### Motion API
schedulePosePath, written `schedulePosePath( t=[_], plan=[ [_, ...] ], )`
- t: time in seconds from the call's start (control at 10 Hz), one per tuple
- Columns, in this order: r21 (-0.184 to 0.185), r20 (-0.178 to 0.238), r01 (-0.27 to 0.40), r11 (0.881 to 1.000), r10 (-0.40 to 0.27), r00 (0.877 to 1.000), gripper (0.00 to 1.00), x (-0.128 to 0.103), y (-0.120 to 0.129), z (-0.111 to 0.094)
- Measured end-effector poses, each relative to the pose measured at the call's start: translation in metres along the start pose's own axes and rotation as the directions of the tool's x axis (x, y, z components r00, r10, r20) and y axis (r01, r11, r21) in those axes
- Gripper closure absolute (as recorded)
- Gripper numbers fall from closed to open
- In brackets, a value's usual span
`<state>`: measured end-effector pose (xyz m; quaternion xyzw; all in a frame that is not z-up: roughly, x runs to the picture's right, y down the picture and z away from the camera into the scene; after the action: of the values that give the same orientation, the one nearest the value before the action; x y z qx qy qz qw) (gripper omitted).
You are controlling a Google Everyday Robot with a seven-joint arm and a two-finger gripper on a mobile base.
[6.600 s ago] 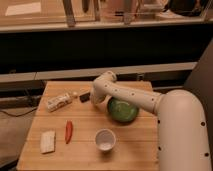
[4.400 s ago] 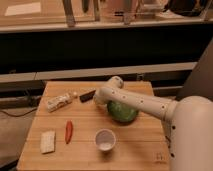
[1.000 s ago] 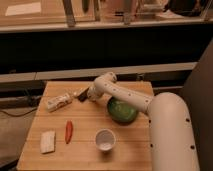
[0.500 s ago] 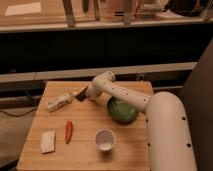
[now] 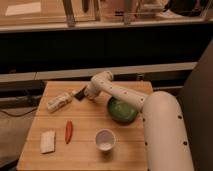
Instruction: Push the eraser across the table
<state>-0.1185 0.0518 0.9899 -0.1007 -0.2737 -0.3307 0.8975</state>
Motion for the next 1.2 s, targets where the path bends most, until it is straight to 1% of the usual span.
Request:
schedulePosePath(
  t=[0.7, 1.2],
  plan=[
    [-0.002, 0.007, 0.045, 0.999, -0.045, 0.999, 0.99, -0.002, -0.015, 0.007],
    [0.000, 0.008, 0.071, 0.997, -0.071, 0.997, 0.99, -0.003, -0.016, 0.005]
  ],
)
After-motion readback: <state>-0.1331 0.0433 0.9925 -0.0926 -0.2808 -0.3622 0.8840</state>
